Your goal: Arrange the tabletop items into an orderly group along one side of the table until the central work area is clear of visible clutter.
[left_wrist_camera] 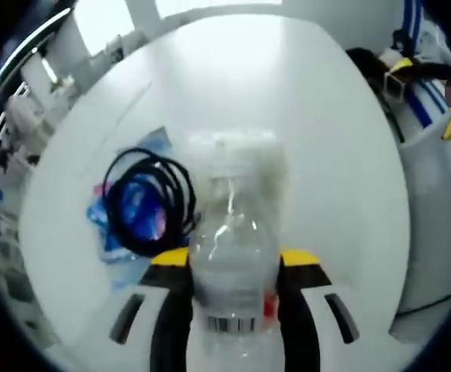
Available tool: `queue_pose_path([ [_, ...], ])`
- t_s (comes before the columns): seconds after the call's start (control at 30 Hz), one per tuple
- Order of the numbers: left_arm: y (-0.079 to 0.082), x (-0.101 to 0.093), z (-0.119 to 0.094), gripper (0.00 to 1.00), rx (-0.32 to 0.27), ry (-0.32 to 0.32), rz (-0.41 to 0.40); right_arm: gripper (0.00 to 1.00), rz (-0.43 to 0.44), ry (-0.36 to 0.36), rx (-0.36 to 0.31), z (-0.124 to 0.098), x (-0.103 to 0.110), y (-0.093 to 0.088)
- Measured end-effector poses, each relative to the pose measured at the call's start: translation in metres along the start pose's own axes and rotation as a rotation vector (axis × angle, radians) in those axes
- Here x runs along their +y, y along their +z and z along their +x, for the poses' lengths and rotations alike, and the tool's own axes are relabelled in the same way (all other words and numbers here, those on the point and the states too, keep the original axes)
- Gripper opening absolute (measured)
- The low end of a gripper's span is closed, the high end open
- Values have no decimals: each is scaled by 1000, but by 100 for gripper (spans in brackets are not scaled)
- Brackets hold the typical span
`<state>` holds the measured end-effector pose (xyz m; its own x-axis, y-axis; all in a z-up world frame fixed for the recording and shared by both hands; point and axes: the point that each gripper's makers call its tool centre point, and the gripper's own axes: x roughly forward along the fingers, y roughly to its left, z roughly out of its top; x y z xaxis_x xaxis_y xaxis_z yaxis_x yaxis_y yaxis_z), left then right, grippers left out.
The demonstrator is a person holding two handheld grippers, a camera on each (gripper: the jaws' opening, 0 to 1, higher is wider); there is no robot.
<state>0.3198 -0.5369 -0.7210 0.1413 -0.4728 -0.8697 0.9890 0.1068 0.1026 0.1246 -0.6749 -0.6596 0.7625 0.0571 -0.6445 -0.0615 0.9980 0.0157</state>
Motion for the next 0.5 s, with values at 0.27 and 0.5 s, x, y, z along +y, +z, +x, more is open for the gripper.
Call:
queue_pose_path([
  [0.27, 8, 12, -18, 38, -96, 36, -117, 74, 1, 0, -2, 0, 0, 0],
  [0.5, 6, 24, -31, 37, -151, 104, -150, 74, -9, 5, -1, 0, 1, 0],
])
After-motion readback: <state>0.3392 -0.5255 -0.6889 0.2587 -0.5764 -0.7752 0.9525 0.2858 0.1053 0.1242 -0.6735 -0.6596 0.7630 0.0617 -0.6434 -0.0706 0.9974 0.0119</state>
